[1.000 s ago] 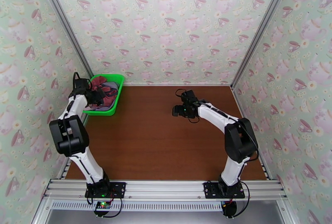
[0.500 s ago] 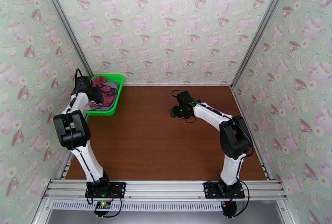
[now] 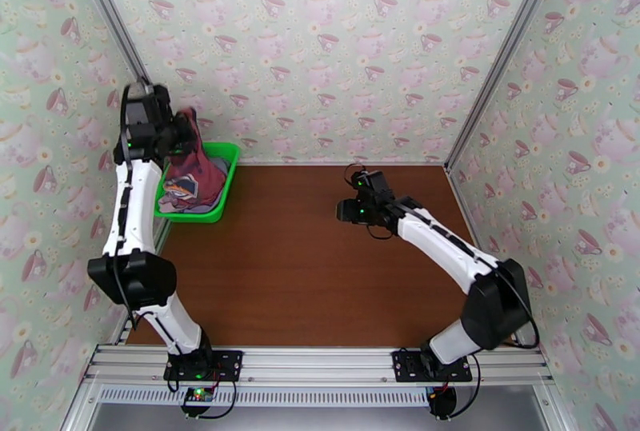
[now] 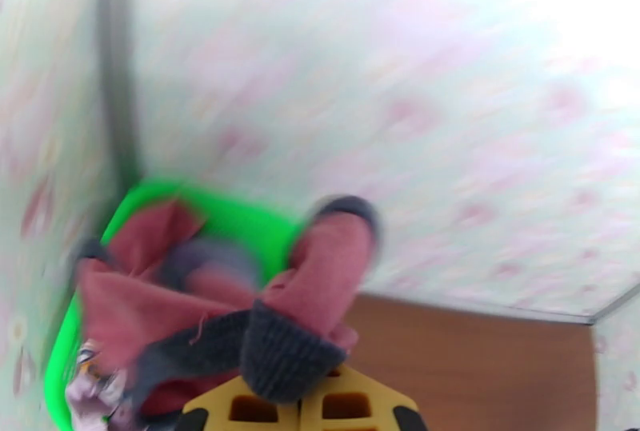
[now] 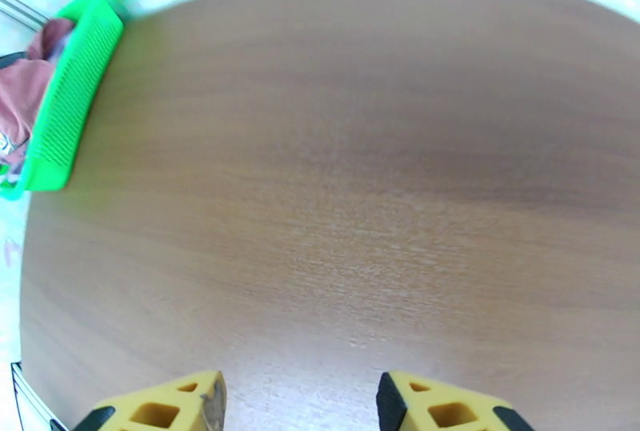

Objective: Fold and stack the mixed laundry pile

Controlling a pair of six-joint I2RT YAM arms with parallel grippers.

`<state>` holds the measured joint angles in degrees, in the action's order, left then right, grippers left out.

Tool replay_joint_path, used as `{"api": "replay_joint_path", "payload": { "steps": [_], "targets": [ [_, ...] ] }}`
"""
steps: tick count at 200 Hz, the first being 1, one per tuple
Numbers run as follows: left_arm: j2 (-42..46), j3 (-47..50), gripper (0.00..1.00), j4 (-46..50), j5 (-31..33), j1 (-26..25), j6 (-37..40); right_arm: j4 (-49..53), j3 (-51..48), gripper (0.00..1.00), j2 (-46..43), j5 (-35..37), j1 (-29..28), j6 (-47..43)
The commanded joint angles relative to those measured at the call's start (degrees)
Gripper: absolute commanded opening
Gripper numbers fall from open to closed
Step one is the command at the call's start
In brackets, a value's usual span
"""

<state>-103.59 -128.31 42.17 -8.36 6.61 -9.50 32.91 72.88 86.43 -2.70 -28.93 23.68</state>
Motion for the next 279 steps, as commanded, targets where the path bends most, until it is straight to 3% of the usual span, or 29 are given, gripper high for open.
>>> {"api": "replay_joint_path", "payload": {
  "steps": [1,22,40,65,107,125,145,202,264,270,279],
  "targets": [
    [-3.0,-14.6,0.00,11.2,0.4,-5.0,1.0,-0.6,-2.2,0.56,-4.1,3.1,-0.2,-0.8],
    [-7.8,-29.7,0.00,16.7,1.7,-10.7,0.7,-1.0,-3.6,0.56,-7.9,4.7,0.0,-0.5],
    [-6.5,-29.3,0.00,14.9,3.0,-15.5,0.0,-1.2,-5.2,0.56,-10.9,5.7,0.3,-0.2],
    [-0.4,-16.0,0.00,8.3,6.2,-23.4,0.0,-1.3,-7.8,0.57,-14.3,7.1,1.2,0.2],
    [8.2,16.4,0.00,-9.9,10.5,-37.9,-2.2,-1.7,-13.4,0.58,-18.4,7.3,3.5,2.0],
    [7.9,26.7,0.00,-17.2,12.3,-43.7,-3.1,-1.2,-15.2,0.60,-19.6,7.6,4.1,2.6],
    [3.8,31.5,0.00,-21.0,12.1,-49.1,-4.5,-0.4,-17.1,0.62,-20.9,8.3,4.9,3.0],
    [-12.6,24.7,0.00,-24.6,6.8,-61.6,-8.0,6.7,-19.4,0.63,-26.7,14.1,11.6,5.7],
    [-24.8,10.7,0.00,-20.2,2.6,-64.3,-9.7,11.6,-21.3,0.71,-34.5,23.1,16.4,6.6],
    [-25.4,9.7,0.10,-19.4,2.4,-64.3,-9.6,11.7,-21.2,0.71,-34.5,23.3,16.4,6.6],
    [-25.7,8.6,0.41,-18.2,2.7,-64.2,-9.1,11.9,-21.2,0.72,-34.5,23.5,16.5,6.6]
  ]
}}
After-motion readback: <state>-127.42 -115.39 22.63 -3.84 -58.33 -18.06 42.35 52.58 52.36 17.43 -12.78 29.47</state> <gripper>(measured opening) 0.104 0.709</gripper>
